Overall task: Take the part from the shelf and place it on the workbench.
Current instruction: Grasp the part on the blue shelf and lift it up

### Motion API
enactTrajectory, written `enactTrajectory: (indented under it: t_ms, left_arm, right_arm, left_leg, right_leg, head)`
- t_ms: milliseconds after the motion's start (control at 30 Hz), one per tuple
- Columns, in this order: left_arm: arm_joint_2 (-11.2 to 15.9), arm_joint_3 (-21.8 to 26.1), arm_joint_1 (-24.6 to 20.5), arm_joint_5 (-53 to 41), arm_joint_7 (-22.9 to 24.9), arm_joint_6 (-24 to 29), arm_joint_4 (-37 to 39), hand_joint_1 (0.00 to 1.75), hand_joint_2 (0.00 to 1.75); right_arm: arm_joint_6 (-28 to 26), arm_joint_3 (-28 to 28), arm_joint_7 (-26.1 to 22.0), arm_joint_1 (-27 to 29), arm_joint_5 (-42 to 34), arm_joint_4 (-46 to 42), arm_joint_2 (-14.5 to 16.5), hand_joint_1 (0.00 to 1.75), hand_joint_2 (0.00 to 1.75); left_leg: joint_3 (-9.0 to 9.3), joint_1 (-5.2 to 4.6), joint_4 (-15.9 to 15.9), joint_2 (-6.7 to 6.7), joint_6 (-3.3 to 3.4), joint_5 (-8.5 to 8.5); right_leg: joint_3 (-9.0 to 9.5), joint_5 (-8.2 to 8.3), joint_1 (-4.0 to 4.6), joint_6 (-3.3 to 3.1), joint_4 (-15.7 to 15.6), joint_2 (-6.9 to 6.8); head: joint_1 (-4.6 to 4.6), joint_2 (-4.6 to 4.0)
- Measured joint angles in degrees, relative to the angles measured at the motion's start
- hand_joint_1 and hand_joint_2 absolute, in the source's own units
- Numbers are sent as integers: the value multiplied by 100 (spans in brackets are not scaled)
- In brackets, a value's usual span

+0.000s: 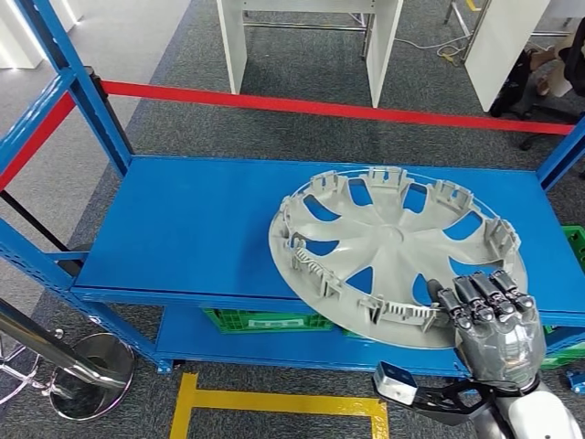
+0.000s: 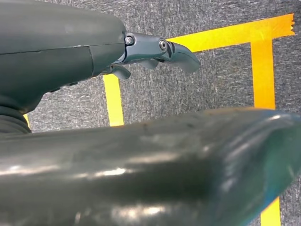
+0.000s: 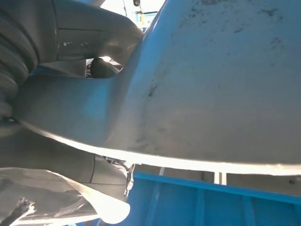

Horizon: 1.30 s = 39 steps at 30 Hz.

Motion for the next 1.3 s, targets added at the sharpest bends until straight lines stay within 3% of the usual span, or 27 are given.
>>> enactTrajectory:
  t_ms: [300, 433, 533, 600, 667, 700, 733, 767, 867, 933, 1000, 1067, 1100, 1167, 1200, 1233, 1267, 1300]
  left_arm:
    - [5, -2, 1, 22, -10, -27, -2, 0, 0]
    - [38, 2, 3, 167, 231, -163, -2, 0, 0]
    - [68, 15, 8, 306, 523, -314, -2, 0, 0]
    - [81, 21, 10, 360, 678, -364, -2, 0, 0]
    - [94, 23, 12, 383, 768, -381, -2, 0, 0]
    - [99, 24, 15, 392, 800, -384, -2, 0, 0]
    - [103, 24, 17, 401, 816, -387, -2, 0, 0]
    - [107, 24, 18, 407, 827, -390, -2, 0, 0]
    - [117, 24, 17, 413, 834, -394, -2, 0, 0]
    - [129, 24, 14, 413, 847, -391, -2, 0, 0]
    - [149, 24, 17, 415, 875, -378, -2, 0, 0]
    - [176, 24, 20, 416, 905, -359, -4, 0, 0]
    - [186, 24, 18, 417, 919, -349, -7, 0, 0]
    - [191, 24, 8, 417, 948, -328, -15, 0, 0]
    - [192, 24, 5, 417, 962, -318, -20, 0, 0]
    - [192, 24, 2, 417, 978, -309, -23, 0, 0]
    - [193, 24, 0, 417, 993, -302, -26, 0, 0]
    - [196, 24, -2, 413, 1011, -292, -28, 0, 0]
  right_arm:
    - [2, 192, -16, 20, 0, -277, 3, 175, 175]
    - [2, 219, -29, 54, 1, -401, 9, 175, 175]
    - [2, 225, -20, 65, 0, -480, 10, 175, 175]
    - [2, 226, -5, 72, -1, -520, 9, 175, 175]
    - [2, 232, 17, 85, -2, -537, 9, 175, 175]
    - [2, 236, 29, 95, -2, -540, 9, 175, 175]
    - [2, 239, 36, 107, -1, -543, 9, 175, 175]
    - [2, 241, 39, 118, 1, -546, 8, 175, 175]
    - [2, 243, 40, 129, 1, -554, 8, 175, 175]
    - [2, 245, 48, 137, 0, -577, 8, 175, 175]
    - [2, 245, 66, 155, 0, -596, 8, 175, 175]
    - [2, 243, 96, 169, 0, -608, 8, 175, 175]
    - [2, 242, 116, 177, 0, -619, 8, 175, 175]
    - [2, 238, 154, 194, 0, -641, 8, 175, 175]
    - [2, 233, 164, 202, 0, -649, 8, 175, 175]
    - [2, 227, 171, 212, 0, -653, 8, 175, 175]
    - [2, 221, 174, 222, 0, -656, 8, 175, 175]
    - [2, 214, 177, 234, 0, -658, 8, 175, 175]
  left_leg:
    - [-5, -10, 18, 0, 6, -5]
    - [-26, -27, 51, -2, 29, -18]
    - [-24, -12, -14, 13, 95, 45]
    - [-22, 13, -86, 37, 162, 117]
    - [-51, 7, -89, 52, 187, 142]
    - [-71, 2, -81, 56, 185, 146]
    - [-87, -2, -70, 59, 182, 150]
    - [-101, -2, -55, 61, 177, 155]
    - [-151, 2, 21, 55, 126, 154]
    - [-214, -14, 81, 46, 49, 175]
    - [-259, -18, 106, 37, -30, 224]
    - [-317, -3, 207, 48, -98, 111]
    - [-383, 6, 383, 57, -129, -65]
    - [-581, 32, 1046, 78, -187, -570]
    - [-664, 42, 1395, 81, -203, -758]
    - [-689, 48, 1631, 82, -208, -837]
    - [-630, 50, 1674, 82, -202, -794]
    - [-467, 49, 1497, 83, -183, -655]
  right_leg:
    - [-1, 5, -7, 8, -7, -1]
    - [-8, 15, -24, 35, -13, -1]
    - [-29, -6, -25, 86, -1, 0]
    - [-187, -276, -16, 91, 328, -8]
    - [-500, -696, -14, 84, 1061, -16]
    - [-634, -824, -14, 87, 1398, -17]
    - [-687, -840, -16, 90, 1569, -18]
    - [-641, -746, -19, 93, 1526, -21]
    - [-68, -257, -33, 98, 507, -25]
    - [123, -187, -23, 78, 137, -6]
    - [83, -166, -10, 27, 137, 5]
    - [22, -108, -20, -68, 134, -19]
    - [-18, -71, -28, -123, 126, -36]
    - [-113, 2, -18, -189, 130, -66]
    - [-167, 40, -8, -202, 138, -79]
    - [-224, 76, 3, -208, 150, -90]
    - [-282, 111, 13, -209, 165, -98]
    - [-338, 145, 24, -207, 180, -102]
  head:
    - [-2, 0]
    - [-3, 0]
    - [-1, 0]
    - [18, 0]
    - [34, 0]
    - [38, 0]
    - [38, 0]
    - [39, 0]
    - [44, 0]
    - [44, 0]
    - [43, 0]
    - [33, 0]
    - [18, 0]
    - [-13, 0]
    - [-17, 0]
    - [-17, 0]
    - [-18, 0]
    - [-19, 0]
